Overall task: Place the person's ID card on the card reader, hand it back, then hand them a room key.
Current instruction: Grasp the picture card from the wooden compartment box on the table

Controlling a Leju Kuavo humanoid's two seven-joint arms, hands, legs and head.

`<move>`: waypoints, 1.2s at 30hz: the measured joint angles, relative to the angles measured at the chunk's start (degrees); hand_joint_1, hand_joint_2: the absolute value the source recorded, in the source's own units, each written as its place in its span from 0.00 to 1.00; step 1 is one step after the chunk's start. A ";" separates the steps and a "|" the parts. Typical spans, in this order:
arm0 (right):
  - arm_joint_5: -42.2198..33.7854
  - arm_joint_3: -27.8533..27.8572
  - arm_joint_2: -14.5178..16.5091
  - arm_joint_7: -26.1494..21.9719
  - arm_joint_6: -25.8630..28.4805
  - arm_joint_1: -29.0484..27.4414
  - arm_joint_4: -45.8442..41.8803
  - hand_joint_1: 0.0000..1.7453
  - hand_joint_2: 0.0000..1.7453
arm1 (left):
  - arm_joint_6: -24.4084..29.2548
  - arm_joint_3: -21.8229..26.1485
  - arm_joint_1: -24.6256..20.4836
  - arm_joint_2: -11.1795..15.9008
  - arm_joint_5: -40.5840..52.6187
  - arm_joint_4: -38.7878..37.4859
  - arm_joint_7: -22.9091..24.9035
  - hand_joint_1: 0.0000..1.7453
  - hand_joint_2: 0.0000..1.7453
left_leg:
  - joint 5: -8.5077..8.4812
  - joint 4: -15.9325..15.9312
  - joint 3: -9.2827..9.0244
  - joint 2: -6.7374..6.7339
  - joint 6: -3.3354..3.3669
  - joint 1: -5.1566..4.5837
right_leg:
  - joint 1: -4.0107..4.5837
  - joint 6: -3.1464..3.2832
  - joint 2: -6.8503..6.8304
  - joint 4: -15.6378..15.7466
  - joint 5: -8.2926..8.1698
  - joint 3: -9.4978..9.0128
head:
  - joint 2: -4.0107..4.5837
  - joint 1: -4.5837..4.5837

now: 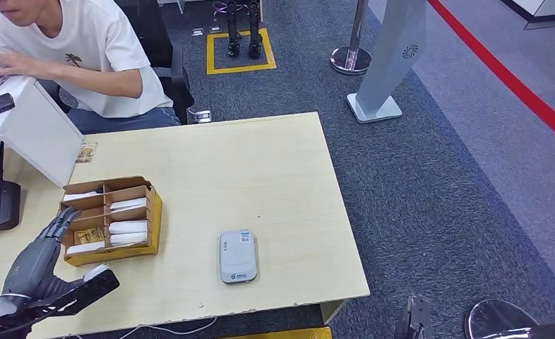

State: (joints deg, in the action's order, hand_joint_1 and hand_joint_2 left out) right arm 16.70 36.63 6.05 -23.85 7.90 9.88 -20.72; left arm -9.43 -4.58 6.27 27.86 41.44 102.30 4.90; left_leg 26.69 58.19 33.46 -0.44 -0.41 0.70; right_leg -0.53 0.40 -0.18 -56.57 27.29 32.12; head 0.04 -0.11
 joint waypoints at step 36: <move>0.23 -1.32 0.02 1.01 0.79 0.92 0.34 0.00 0.00 | -7.05 -3.07 -3.42 5.93 -10.99 -3.73 0.82 0.00 1.00 | 0.00 0.00 0.00 0.00 0.00 0.01 | 0.01 0.00 0.02 -0.01 0.00 -0.01 | 0.00 0.01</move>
State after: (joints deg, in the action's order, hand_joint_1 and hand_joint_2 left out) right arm 16.94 35.31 6.08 -22.84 8.68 10.80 -20.38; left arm -16.48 -7.65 2.86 33.79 30.45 98.57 5.72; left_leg 26.68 58.18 33.46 -0.44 -0.41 0.71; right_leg -0.52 0.40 -0.16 -56.59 27.29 32.11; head 0.04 -0.10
